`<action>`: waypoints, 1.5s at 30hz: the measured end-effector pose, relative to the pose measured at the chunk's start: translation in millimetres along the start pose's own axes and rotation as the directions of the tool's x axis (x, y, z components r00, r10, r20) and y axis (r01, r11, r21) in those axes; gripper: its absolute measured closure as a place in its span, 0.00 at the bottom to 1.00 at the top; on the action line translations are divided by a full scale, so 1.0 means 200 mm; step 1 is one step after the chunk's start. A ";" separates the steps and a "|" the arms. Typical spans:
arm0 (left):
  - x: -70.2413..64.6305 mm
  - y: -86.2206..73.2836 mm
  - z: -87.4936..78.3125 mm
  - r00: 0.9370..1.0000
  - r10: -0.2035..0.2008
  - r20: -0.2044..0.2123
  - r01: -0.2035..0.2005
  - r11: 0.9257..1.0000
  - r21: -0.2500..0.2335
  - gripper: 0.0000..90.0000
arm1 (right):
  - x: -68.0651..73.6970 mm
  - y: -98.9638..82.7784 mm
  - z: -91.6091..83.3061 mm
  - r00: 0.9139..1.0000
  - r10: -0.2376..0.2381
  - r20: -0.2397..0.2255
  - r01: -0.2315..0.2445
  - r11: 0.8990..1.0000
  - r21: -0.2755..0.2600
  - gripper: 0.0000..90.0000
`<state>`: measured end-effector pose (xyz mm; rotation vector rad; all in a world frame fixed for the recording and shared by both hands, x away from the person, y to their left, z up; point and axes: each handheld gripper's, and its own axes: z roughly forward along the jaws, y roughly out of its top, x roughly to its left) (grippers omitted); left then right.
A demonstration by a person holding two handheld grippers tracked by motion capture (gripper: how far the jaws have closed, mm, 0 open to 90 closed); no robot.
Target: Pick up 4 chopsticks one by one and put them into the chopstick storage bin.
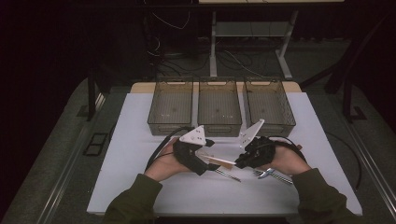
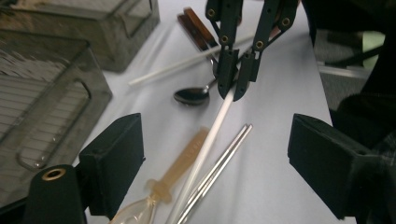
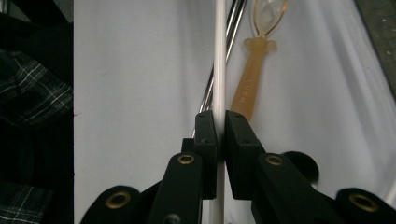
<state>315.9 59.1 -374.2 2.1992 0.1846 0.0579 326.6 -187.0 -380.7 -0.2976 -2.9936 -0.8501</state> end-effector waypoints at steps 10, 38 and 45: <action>-0.05 -0.04 0.08 0.998 0.025 0.057 -0.030 0.996 0.088 0.39 | 0.06 0.05 0.06 0.998 -0.063 -0.023 0.064 0.998 0.028 0.94; -0.07 -0.06 0.17 0.998 0.032 0.053 -0.043 0.973 0.225 0.86 | 0.12 0.11 0.09 0.994 -0.106 -0.012 0.107 0.991 0.081 0.94; -0.08 -0.07 0.18 0.995 0.041 0.089 -0.061 0.971 0.232 0.90 | 0.13 0.11 0.09 0.992 -0.125 -0.029 0.127 0.988 0.084 0.94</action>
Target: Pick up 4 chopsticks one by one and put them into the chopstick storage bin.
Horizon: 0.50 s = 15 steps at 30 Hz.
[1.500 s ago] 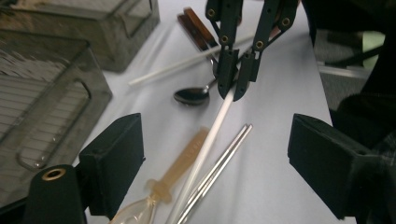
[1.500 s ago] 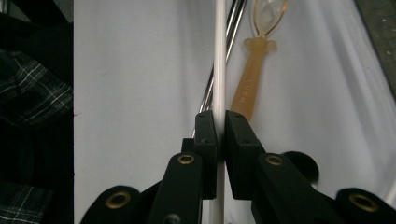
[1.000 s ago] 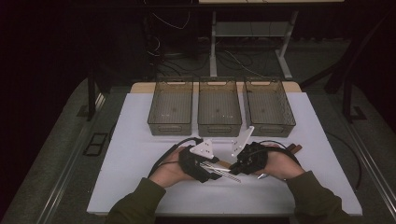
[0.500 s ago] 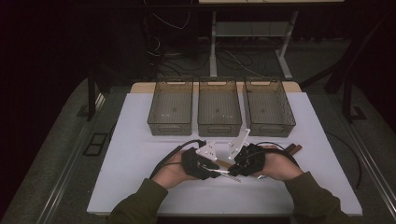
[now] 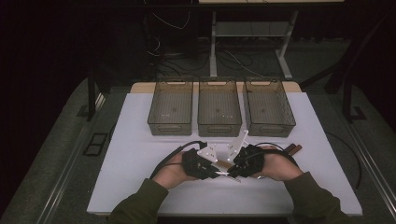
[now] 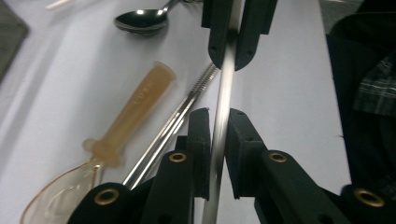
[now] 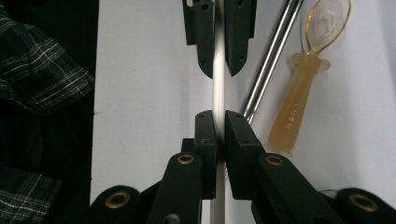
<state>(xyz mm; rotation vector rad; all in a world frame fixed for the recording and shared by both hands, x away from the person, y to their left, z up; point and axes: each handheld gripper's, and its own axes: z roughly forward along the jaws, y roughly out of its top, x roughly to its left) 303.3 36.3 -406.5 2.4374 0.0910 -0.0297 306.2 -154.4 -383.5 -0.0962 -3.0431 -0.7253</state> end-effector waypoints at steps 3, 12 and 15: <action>0.00 0.00 0.00 1.000 0.013 0.024 -0.013 1.000 -0.003 0.93 | 0.00 0.00 -0.01 1.000 -0.009 -0.005 0.009 1.000 -0.003 0.93; 0.00 0.00 -0.01 1.000 0.008 0.030 -0.007 1.000 -0.004 0.94 | -0.01 -0.02 -0.01 1.000 -0.014 -0.006 0.014 0.999 -0.029 0.84; 0.01 -0.02 -0.01 1.000 -0.003 0.026 0.003 1.000 0.000 0.94 | -0.02 -0.04 -0.02 0.999 0.023 -0.023 -0.024 0.998 -0.062 0.75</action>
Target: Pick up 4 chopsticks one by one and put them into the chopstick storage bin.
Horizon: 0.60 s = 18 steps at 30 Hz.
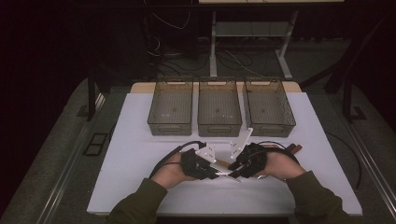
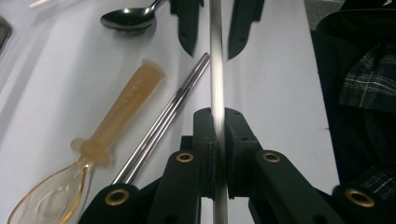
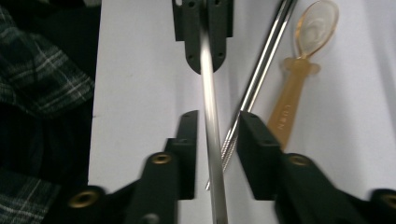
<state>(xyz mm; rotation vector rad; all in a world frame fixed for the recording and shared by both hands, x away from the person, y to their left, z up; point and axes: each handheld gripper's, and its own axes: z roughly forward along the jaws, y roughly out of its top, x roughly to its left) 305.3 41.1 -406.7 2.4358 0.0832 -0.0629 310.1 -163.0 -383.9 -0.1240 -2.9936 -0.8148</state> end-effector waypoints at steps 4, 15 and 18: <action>0.02 -0.03 -0.02 1.000 -0.026 -0.011 0.026 1.000 0.003 0.94 | -0.03 -0.04 -0.03 0.999 0.052 0.004 -0.051 0.996 -0.073 0.59; 0.08 -0.13 -0.13 0.988 -0.128 -0.083 0.127 0.992 -0.020 0.94 | -0.06 -0.26 -0.11 0.969 0.226 0.095 -0.198 0.951 -0.239 0.34; 0.10 -0.15 -0.16 0.979 -0.177 -0.104 0.172 0.983 -0.056 0.94 | -0.04 -0.33 -0.13 0.947 0.301 0.112 -0.258 0.920 -0.294 0.29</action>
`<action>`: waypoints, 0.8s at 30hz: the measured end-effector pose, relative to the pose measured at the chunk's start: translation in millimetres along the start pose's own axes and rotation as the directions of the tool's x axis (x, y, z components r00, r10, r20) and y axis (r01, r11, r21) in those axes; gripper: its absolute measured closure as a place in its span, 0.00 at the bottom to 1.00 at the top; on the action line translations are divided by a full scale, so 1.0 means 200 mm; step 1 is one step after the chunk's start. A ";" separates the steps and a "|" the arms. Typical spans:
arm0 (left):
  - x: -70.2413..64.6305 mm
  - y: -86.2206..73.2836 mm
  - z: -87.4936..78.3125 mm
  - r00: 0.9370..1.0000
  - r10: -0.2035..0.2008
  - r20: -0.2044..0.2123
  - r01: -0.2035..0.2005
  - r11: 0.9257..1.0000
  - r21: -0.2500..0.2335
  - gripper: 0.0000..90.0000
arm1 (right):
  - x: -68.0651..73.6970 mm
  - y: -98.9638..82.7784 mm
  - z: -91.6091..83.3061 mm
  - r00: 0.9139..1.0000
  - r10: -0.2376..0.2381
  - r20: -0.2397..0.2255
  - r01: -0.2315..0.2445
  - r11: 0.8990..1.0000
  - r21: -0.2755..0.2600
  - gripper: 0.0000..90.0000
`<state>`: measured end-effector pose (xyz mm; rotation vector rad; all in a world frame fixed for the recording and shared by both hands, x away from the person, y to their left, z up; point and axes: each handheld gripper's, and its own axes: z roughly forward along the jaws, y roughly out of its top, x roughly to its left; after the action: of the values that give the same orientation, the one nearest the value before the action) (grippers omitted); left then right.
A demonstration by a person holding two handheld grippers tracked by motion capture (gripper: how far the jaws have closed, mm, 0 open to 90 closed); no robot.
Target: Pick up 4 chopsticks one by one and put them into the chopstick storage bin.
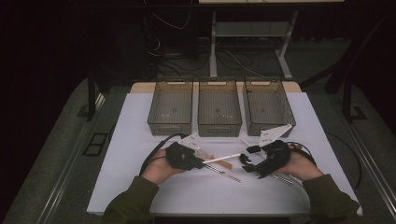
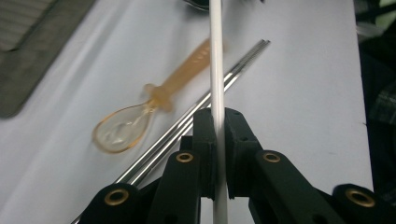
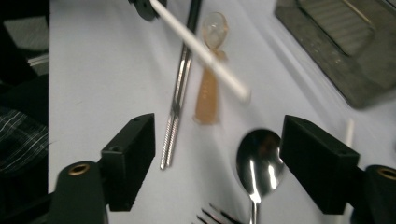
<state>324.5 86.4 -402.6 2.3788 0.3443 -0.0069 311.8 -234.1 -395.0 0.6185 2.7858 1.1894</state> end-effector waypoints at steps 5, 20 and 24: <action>0.03 -0.02 -0.05 0.998 -0.058 -0.032 0.057 0.998 -0.032 0.93 | -0.01 -0.10 -0.05 0.995 0.069 0.071 -0.064 0.996 -0.069 0.22; 0.11 -0.06 -0.16 0.977 -0.180 -0.117 0.173 0.983 -0.065 0.94 | 0.04 -0.37 -0.10 0.942 0.249 0.226 -0.207 0.959 -0.192 0.18; 0.14 -0.06 -0.21 0.969 -0.217 -0.116 0.204 0.973 -0.111 0.93 | 0.07 -0.42 -0.10 0.939 0.253 0.233 -0.209 0.957 -0.201 0.18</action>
<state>344.9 130.3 -383.3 2.2399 0.6430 0.0619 266.6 -295.3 -439.6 1.0263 2.4157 1.2688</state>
